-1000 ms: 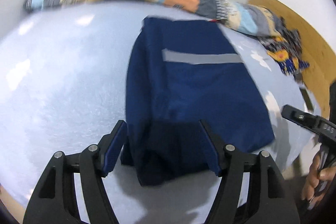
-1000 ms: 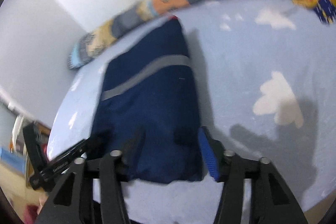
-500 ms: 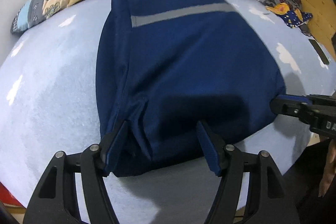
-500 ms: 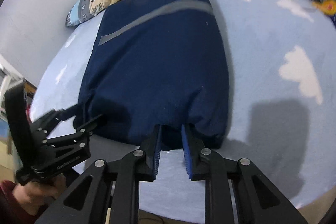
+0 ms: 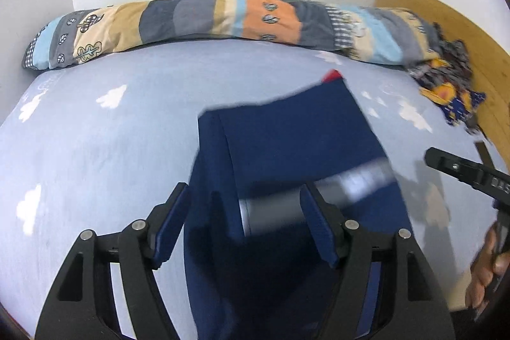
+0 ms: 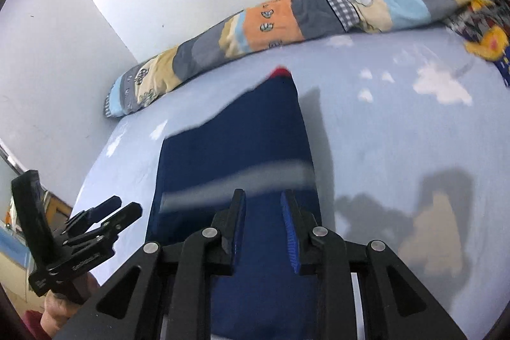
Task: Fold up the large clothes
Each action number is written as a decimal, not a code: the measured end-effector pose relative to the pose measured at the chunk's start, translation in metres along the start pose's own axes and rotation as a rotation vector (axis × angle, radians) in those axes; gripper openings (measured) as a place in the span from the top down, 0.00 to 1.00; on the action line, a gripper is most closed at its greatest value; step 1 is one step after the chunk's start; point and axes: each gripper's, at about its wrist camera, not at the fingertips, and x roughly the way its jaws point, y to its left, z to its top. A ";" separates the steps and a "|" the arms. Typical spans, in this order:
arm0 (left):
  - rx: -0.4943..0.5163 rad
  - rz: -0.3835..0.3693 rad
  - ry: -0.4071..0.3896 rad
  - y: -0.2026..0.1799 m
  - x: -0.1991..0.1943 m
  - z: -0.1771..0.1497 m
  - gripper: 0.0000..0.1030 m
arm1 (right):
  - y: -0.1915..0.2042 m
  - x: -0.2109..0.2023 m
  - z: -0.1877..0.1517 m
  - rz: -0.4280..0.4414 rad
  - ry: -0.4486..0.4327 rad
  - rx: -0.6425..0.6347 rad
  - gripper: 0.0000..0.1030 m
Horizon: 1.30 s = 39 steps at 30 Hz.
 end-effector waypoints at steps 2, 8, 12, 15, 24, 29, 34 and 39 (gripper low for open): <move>0.006 0.028 0.010 0.003 0.022 0.016 0.32 | 0.003 0.017 0.016 -0.013 0.011 -0.017 0.73; -0.017 0.069 0.140 0.023 0.100 0.025 0.25 | -0.011 0.101 0.038 -0.048 0.133 -0.006 0.69; -0.111 0.036 0.171 0.049 0.127 0.017 0.01 | -0.021 0.130 0.036 -0.083 0.210 0.000 0.60; -0.162 -0.002 0.174 0.058 0.124 0.015 0.02 | -0.026 0.137 0.034 -0.108 0.236 -0.007 0.42; -0.081 0.020 0.003 0.023 0.018 -0.017 0.05 | 0.012 0.049 0.016 -0.115 0.092 -0.127 0.51; -0.027 0.049 -0.086 -0.001 -0.047 -0.058 0.05 | 0.034 0.000 -0.038 -0.093 0.071 -0.177 0.52; 0.018 0.098 -0.127 -0.018 -0.074 -0.095 0.05 | 0.037 -0.029 -0.084 -0.086 0.086 -0.186 0.52; 0.031 0.102 -0.089 -0.026 -0.070 -0.112 0.05 | 0.038 -0.038 -0.099 -0.089 0.090 -0.173 0.51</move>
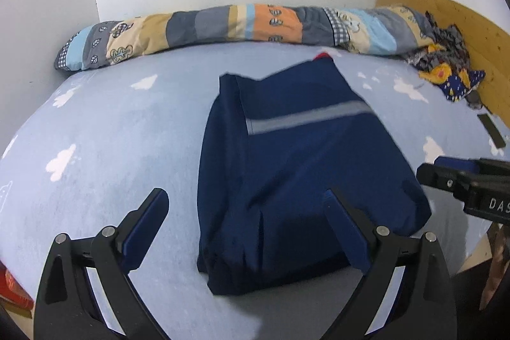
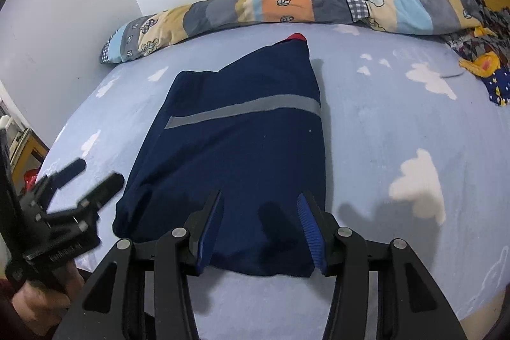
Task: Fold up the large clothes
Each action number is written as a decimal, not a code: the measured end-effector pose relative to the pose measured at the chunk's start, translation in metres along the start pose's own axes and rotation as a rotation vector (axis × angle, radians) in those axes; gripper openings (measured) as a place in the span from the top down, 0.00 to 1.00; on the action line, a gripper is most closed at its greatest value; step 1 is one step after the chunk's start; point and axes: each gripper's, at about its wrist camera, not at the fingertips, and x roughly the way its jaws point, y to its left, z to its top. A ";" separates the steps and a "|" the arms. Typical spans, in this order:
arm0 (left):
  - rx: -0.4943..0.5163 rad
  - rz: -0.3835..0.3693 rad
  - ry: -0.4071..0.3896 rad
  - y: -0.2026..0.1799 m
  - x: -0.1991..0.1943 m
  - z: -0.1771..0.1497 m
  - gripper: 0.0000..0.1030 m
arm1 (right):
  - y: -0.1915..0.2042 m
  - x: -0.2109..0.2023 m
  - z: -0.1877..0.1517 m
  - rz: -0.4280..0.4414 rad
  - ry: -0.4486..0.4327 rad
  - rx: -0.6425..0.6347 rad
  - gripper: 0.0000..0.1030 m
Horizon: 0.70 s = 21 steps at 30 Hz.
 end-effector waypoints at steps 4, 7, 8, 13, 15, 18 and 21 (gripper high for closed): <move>0.037 0.024 0.007 -0.008 0.002 -0.008 0.05 | 0.008 0.009 -0.009 -0.008 0.040 -0.014 0.52; 0.059 0.043 0.003 -0.011 0.004 -0.011 0.05 | 0.013 0.017 -0.012 -0.026 0.062 -0.045 0.52; 0.060 0.043 0.004 -0.012 0.005 -0.012 0.05 | 0.014 0.019 -0.013 -0.033 0.069 -0.051 0.52; 0.049 0.039 0.006 -0.010 0.009 -0.011 0.05 | 0.011 0.025 -0.015 -0.034 0.092 -0.042 0.52; 0.054 0.039 0.006 -0.011 0.010 -0.012 0.05 | 0.010 0.026 -0.016 -0.037 0.097 -0.041 0.52; 0.066 0.036 0.006 -0.014 0.011 -0.012 0.05 | 0.011 0.027 -0.016 -0.042 0.099 -0.043 0.53; 0.088 0.035 -0.001 -0.019 0.011 -0.013 0.05 | 0.011 0.030 -0.017 -0.046 0.108 -0.045 0.53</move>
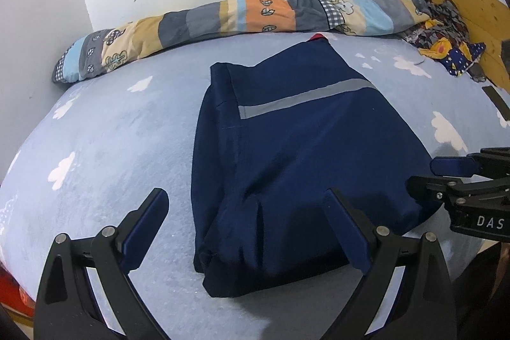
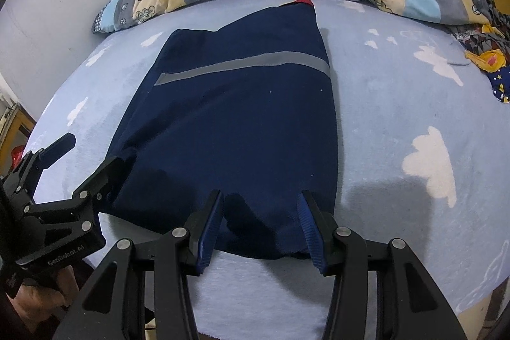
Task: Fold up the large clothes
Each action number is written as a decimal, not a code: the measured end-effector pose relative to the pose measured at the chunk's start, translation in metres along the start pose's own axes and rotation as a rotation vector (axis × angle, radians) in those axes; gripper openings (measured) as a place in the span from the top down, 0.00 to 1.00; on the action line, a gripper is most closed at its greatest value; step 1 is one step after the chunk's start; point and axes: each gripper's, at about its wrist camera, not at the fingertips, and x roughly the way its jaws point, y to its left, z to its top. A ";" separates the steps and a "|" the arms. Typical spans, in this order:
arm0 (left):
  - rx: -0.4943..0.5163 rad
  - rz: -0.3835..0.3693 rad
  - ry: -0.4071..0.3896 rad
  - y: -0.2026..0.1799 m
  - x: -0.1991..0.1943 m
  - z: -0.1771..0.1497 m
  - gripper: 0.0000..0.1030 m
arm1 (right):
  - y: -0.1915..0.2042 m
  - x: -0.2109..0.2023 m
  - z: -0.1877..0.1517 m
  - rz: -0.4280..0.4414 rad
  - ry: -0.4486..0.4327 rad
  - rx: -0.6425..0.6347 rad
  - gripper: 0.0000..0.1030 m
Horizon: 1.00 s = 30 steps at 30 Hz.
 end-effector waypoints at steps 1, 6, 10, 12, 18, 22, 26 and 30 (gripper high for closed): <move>0.008 -0.001 -0.002 -0.002 0.000 0.000 0.05 | 0.000 0.001 0.000 -0.001 0.004 -0.001 0.52; 0.043 0.002 0.001 -0.008 0.003 -0.001 0.05 | 0.002 0.003 -0.001 -0.010 0.011 -0.013 0.53; 0.057 0.007 0.012 -0.011 0.007 -0.002 0.05 | 0.001 0.004 -0.002 -0.009 0.016 -0.013 0.52; 0.061 0.011 0.019 -0.012 0.010 -0.003 0.05 | 0.001 0.005 -0.001 -0.007 0.018 -0.014 0.52; 0.058 0.016 0.046 -0.013 0.017 -0.005 0.05 | 0.000 0.006 -0.002 -0.006 0.024 -0.016 0.52; 0.060 0.022 0.058 -0.012 0.021 -0.007 0.05 | 0.000 0.008 -0.002 -0.007 0.029 -0.019 0.52; 0.067 0.027 0.077 -0.012 0.026 -0.009 0.05 | 0.000 0.011 -0.002 -0.007 0.037 -0.018 0.52; 0.064 0.023 0.106 -0.010 0.035 -0.012 0.05 | -0.001 0.014 -0.002 0.002 0.049 -0.013 0.52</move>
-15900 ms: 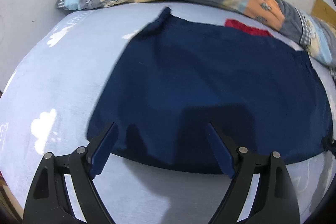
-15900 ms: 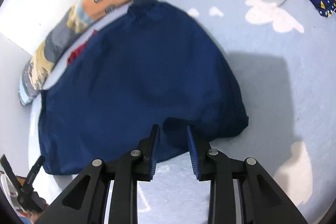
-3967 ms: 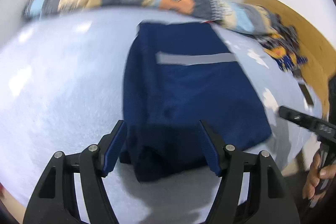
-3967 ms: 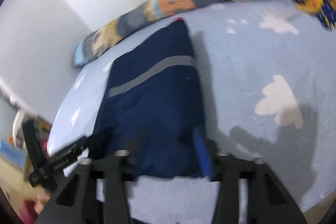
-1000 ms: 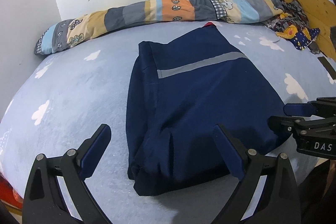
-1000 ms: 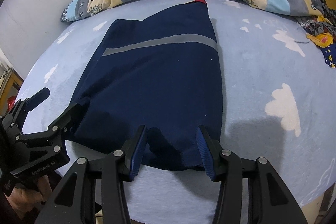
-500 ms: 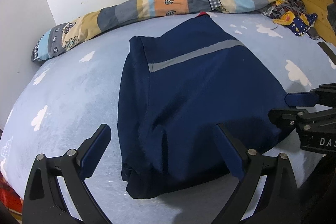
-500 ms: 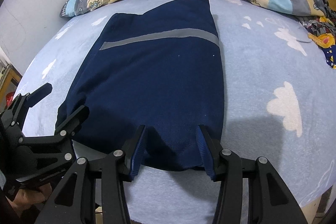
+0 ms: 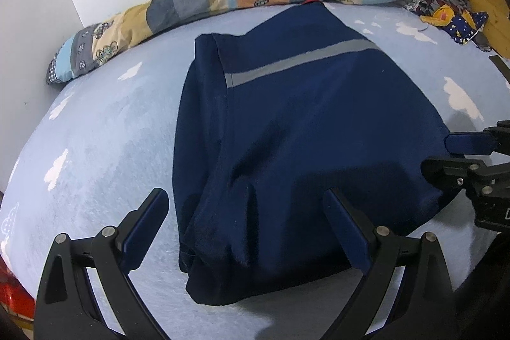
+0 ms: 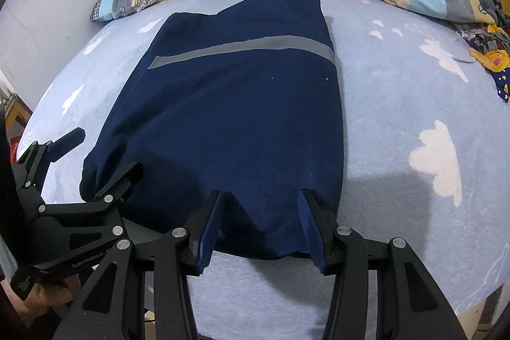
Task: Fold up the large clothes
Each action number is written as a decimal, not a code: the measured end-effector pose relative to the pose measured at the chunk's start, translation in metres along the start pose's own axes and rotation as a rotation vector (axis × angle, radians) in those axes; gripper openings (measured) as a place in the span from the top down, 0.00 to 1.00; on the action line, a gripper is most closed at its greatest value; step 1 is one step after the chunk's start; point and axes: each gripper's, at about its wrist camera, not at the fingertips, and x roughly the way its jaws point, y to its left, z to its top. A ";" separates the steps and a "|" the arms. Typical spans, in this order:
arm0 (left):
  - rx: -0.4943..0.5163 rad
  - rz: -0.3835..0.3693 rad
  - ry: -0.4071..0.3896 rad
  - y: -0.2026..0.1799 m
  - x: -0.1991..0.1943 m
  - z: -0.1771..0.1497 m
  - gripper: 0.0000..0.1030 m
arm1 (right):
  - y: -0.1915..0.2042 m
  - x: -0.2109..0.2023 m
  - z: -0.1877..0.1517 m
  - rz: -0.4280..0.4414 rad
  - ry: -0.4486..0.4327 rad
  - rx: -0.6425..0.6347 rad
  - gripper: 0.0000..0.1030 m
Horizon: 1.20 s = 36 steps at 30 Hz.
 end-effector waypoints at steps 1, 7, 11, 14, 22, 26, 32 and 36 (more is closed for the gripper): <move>-0.007 -0.007 0.014 0.002 0.003 0.000 0.04 | -0.001 0.002 0.000 0.005 0.007 0.005 0.52; -0.127 -0.116 0.076 0.025 0.008 0.000 0.05 | -0.008 0.009 0.003 0.055 0.033 0.056 0.53; -0.292 -0.201 0.053 0.064 -0.009 -0.004 0.05 | -0.021 -0.021 -0.002 0.112 -0.060 0.132 0.55; -0.314 -0.189 0.048 0.079 -0.016 -0.010 0.05 | -0.027 -0.039 -0.010 0.065 -0.110 0.137 0.53; -0.193 -0.101 0.103 0.060 -0.001 -0.016 0.05 | -0.020 -0.025 -0.038 0.015 -0.043 0.111 0.75; -0.133 -0.045 0.168 0.045 0.020 -0.019 0.04 | -0.028 -0.002 -0.034 0.034 0.027 0.132 0.76; -0.181 -0.073 0.089 0.055 -0.010 -0.018 0.05 | -0.030 -0.006 -0.038 0.077 0.029 0.159 0.75; -0.191 -0.088 -0.076 0.058 -0.059 -0.015 0.05 | -0.022 -0.045 -0.041 0.100 -0.108 0.150 0.72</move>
